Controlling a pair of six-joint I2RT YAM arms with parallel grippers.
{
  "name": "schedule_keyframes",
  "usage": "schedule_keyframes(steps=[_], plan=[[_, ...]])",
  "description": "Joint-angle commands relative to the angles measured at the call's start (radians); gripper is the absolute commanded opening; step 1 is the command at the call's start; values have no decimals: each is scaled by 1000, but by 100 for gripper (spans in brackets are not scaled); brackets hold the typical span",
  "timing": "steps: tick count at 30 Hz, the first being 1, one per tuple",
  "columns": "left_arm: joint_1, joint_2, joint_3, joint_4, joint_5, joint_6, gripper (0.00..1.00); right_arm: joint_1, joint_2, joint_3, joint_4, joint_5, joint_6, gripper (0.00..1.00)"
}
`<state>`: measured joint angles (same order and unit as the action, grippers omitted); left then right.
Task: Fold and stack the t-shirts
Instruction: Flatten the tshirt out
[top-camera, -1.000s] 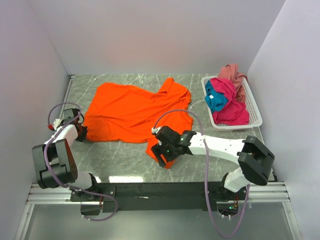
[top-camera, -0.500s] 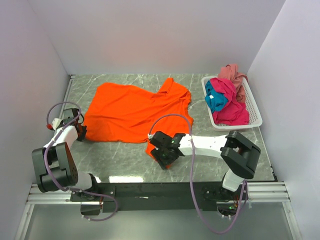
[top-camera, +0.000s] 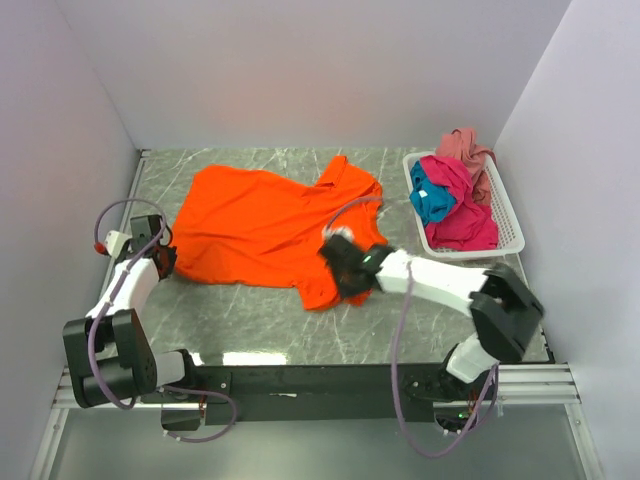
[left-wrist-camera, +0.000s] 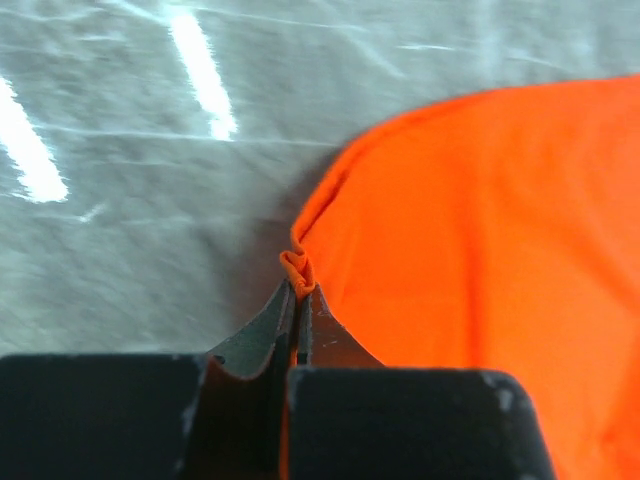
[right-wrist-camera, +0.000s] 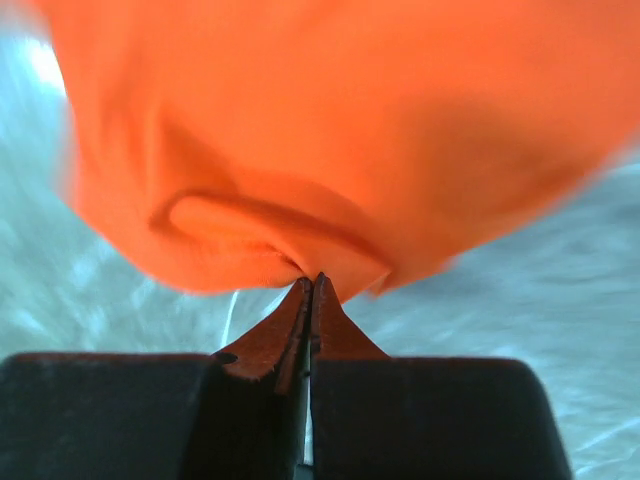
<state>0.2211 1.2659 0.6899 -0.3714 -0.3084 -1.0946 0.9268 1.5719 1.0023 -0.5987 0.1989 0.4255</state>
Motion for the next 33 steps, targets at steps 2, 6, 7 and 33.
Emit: schedule_keyframes(steps=[2,6,7,33], plan=[[-46,-27,105,17,-14,-45,1,-195,-151,113,85,82,-7,0],[-91,16,249,-9,-27,-63,1,-316,-168,224,172,145,-37,0],[-95,27,325,-21,-34,-74,1,-342,-171,249,181,151,-48,0],[-124,-419,989,14,35,243,1,-465,-578,983,-32,-73,-379,0]])
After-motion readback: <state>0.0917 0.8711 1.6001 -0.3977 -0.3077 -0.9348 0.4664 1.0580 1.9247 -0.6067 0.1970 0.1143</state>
